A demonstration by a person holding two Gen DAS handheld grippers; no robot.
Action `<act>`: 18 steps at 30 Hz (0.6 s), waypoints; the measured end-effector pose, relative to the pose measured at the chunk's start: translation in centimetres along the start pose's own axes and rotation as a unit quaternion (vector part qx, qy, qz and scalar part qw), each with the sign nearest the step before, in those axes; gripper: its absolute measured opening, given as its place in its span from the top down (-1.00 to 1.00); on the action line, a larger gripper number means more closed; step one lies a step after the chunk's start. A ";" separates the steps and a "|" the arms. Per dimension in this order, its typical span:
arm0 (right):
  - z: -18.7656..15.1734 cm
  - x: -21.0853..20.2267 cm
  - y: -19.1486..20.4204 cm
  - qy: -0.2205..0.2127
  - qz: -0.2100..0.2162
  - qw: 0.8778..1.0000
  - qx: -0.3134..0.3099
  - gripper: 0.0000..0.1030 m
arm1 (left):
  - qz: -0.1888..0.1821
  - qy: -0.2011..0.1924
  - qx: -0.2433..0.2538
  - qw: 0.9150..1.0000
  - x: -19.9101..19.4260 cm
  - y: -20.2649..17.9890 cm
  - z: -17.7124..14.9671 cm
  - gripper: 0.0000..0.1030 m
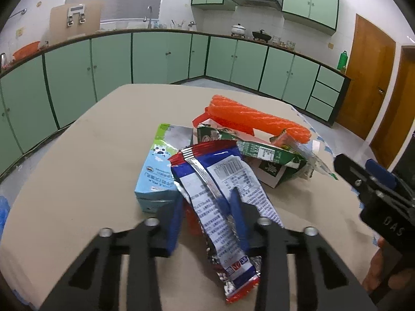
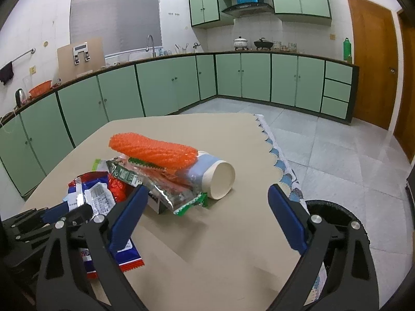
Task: Collect trash
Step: 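Grasp the blue snack wrapper with the left gripper and lift it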
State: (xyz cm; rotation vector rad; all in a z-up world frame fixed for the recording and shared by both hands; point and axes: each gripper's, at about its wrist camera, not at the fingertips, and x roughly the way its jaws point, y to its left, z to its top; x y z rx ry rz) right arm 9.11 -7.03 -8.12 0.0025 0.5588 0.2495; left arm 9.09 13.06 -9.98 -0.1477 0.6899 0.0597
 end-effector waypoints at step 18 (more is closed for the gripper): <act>1.2 -1.0 0.9 -0.008 0.020 1.000 -0.015 -0.61 | -0.051 -0.056 -0.019 0.997 -5.0 -0.3 2.2 0.98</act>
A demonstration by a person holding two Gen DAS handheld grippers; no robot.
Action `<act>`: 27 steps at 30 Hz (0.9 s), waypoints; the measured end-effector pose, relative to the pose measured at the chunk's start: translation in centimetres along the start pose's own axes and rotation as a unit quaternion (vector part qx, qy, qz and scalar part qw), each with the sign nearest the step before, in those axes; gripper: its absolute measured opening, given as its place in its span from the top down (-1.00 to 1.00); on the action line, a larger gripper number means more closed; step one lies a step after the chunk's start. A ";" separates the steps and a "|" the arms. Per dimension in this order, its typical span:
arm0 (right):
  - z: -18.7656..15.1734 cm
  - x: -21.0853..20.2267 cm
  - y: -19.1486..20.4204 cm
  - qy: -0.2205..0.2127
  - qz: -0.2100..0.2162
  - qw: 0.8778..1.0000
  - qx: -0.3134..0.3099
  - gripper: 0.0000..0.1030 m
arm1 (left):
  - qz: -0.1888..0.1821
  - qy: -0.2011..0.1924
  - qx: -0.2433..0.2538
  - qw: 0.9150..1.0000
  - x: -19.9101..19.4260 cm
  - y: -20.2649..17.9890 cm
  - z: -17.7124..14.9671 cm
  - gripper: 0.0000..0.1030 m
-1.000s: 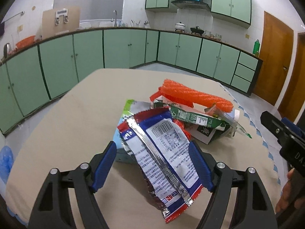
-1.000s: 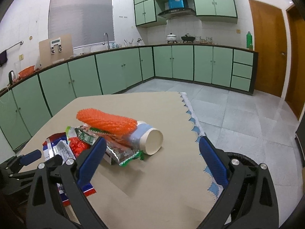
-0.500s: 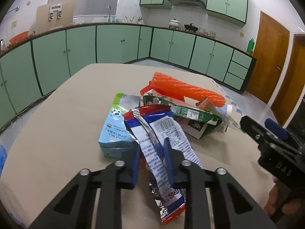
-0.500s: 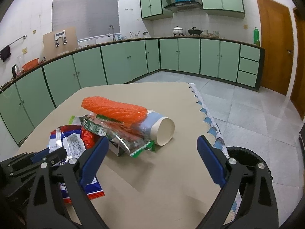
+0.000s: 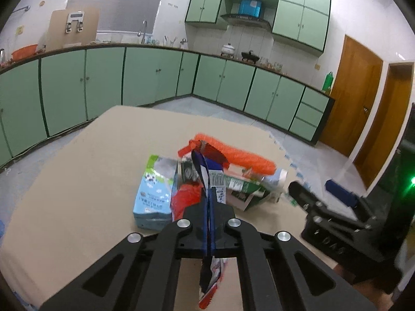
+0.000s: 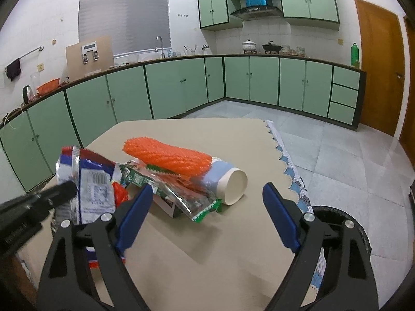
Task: Collect trash
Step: 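Grasp the blue snack wrapper with the left gripper and lift it, then grasp the red plastic bag with the left gripper while the right gripper grasps the blue chip bag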
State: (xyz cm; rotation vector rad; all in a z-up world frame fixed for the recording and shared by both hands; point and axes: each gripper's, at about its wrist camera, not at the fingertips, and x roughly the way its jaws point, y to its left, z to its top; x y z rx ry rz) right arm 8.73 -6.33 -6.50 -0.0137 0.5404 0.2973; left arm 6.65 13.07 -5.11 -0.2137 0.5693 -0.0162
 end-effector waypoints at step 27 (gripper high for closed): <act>-0.7 0.9 0.5 0.025 -0.001 1.000 -0.012 -0.56 | -0.044 0.017 -0.029 0.998 1.1 0.7 0.6 0.40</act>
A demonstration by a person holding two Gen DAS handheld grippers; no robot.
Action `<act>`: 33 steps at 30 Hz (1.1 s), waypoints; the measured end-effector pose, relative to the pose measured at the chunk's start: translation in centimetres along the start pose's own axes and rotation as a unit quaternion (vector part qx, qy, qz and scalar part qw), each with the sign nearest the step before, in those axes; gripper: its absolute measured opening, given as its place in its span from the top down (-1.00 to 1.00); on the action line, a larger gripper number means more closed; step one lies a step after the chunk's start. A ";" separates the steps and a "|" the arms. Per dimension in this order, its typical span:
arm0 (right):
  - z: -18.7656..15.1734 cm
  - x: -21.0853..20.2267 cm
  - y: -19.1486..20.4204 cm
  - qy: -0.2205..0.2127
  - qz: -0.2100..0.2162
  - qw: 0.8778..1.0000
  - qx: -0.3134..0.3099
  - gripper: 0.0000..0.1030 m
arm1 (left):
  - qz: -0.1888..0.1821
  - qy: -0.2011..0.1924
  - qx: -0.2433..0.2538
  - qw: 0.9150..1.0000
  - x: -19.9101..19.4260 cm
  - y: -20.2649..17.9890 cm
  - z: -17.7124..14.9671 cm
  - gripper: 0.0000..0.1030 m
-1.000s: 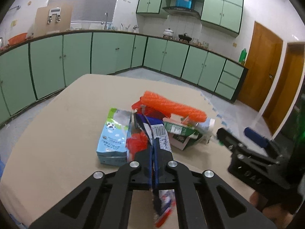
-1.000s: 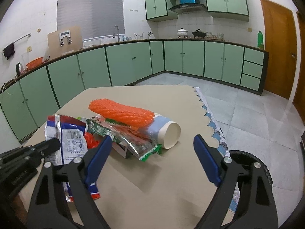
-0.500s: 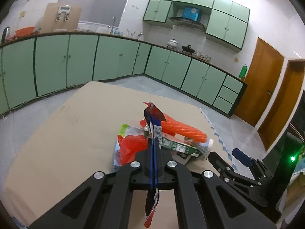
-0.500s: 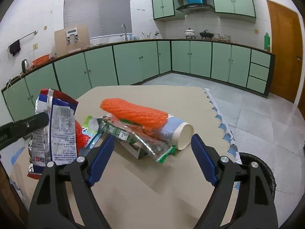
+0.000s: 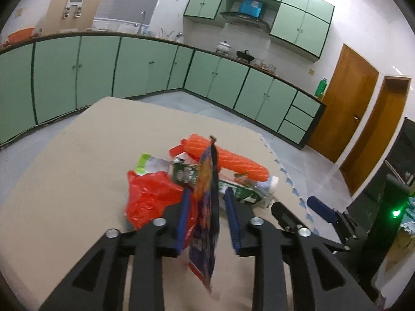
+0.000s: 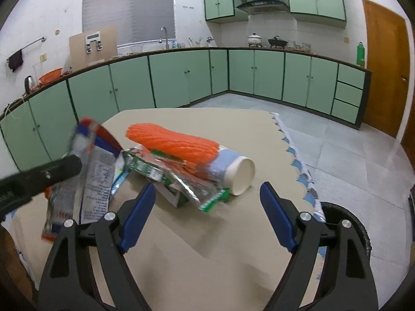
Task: Collect trash
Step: 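Grasp the red plastic bag with the left gripper while the right gripper grasps the blue chip bag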
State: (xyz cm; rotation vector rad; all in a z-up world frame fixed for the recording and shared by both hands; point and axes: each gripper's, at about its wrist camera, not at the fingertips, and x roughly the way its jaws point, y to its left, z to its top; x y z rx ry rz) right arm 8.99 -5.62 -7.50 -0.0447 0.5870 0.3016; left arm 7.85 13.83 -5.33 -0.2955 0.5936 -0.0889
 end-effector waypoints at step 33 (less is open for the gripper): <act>-1.3 3.2 3.5 0.072 0.090 0.993 -0.011 -0.27 | 0.119 0.015 0.028 0.992 0.3 4.4 -2.4 -0.10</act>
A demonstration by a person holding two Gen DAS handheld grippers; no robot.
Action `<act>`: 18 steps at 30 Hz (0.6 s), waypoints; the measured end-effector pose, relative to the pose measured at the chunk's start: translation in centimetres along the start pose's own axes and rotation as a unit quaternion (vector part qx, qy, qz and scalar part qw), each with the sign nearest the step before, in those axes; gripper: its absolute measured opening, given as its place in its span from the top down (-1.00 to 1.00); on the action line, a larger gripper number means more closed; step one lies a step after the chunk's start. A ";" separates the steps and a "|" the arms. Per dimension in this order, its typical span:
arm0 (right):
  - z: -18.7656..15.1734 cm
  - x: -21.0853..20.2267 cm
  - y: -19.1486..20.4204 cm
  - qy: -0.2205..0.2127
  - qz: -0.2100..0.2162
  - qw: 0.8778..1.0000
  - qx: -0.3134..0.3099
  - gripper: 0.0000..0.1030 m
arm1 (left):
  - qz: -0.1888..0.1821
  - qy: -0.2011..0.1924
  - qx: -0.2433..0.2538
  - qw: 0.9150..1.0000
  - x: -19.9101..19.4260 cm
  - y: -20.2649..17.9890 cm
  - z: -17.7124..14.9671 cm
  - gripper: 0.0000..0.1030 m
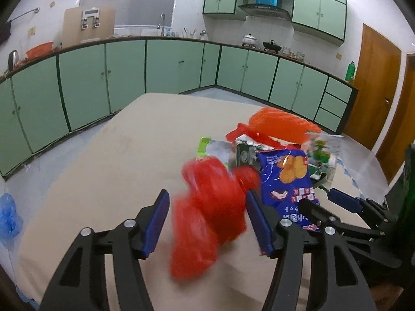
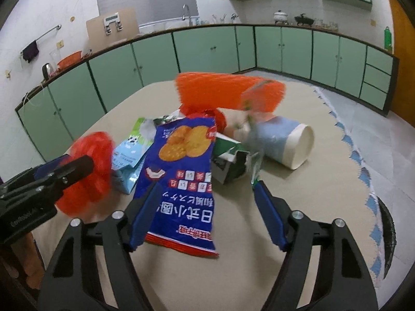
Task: Collect trash
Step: 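Grasp the red plastic bag with the left gripper while the right gripper grasps the blue chip bag, then carry the red bag and chip bag over the black bin and open both grippers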
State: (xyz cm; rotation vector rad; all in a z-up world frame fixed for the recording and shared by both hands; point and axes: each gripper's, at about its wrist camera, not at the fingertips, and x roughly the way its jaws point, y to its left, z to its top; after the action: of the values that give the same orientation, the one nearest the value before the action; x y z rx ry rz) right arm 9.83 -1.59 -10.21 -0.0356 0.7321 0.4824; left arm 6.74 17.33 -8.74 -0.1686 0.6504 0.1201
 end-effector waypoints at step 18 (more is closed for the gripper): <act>-0.5 -0.6 1.9 0.024 0.044 0.998 -0.037 0.97 | -0.026 0.007 -0.006 1.000 0.0 -0.3 -0.3 0.54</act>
State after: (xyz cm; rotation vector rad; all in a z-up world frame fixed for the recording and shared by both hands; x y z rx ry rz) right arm 8.28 -0.21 -9.93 -0.0846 0.7642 0.5940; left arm 6.68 16.94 -8.93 -0.1979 0.6578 0.0723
